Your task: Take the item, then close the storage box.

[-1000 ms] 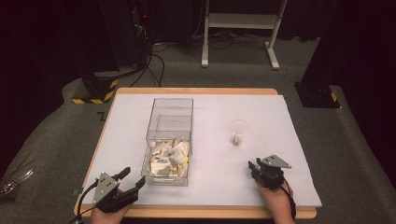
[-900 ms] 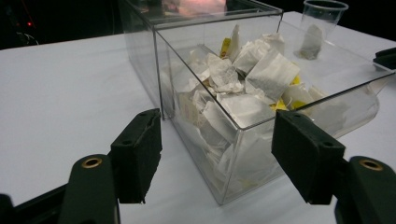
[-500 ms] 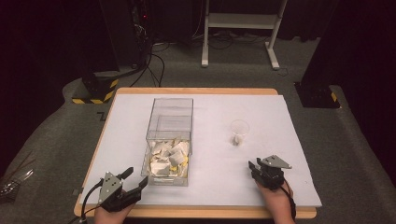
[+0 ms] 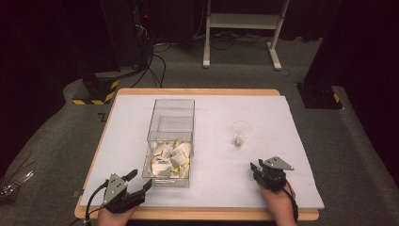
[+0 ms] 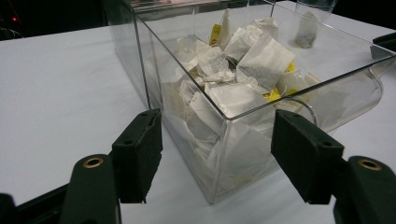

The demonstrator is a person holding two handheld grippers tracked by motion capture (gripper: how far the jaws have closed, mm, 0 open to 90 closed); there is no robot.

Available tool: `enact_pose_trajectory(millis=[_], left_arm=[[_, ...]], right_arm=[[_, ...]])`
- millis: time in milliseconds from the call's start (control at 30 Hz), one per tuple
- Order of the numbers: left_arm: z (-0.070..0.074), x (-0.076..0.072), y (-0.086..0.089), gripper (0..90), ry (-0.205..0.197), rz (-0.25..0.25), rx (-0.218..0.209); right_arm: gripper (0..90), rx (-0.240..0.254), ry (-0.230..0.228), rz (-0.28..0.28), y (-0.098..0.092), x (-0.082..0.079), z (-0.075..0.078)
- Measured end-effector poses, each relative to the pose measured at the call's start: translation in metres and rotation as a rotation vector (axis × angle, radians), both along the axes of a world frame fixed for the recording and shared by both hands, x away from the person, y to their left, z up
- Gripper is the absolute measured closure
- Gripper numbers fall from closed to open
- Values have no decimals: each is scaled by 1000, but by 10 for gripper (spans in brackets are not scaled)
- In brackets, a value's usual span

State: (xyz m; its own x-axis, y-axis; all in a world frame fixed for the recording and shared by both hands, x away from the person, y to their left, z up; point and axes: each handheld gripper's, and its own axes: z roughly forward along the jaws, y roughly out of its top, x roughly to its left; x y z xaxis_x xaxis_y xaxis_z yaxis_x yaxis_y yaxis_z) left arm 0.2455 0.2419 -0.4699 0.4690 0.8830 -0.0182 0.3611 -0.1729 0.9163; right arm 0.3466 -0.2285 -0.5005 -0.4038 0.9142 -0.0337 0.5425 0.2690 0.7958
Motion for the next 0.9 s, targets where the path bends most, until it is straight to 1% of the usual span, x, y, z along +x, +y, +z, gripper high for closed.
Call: enact_pose_trajectory(millis=[133, 333, 567, 700, 800, 900], left_arm=[[0, 2, -1, 342, -1, 4, 0], [-1, 5, -2, 331, -6, 22, -5], [0, 8, -2, 307, -23, 43, -9], [-2, 12, -1, 299, -22, 54, -22], [-3, 14, -2, 289, -12, 53, -33], [-2, 14, -2, 289, -14, 56, -26]], right_arm=[[604, 0, -1, 0, 0, 0, 0], [604, 1, 0, 0, 0, 0, 0], [604, 0, 5, -2, 0, 0, 0], [602, -3, 8, 0, 0, 1, 0], [592, -9, 9, 1, 1, 1, 0], [589, -3, 10, -1, 0, 1, 0]])
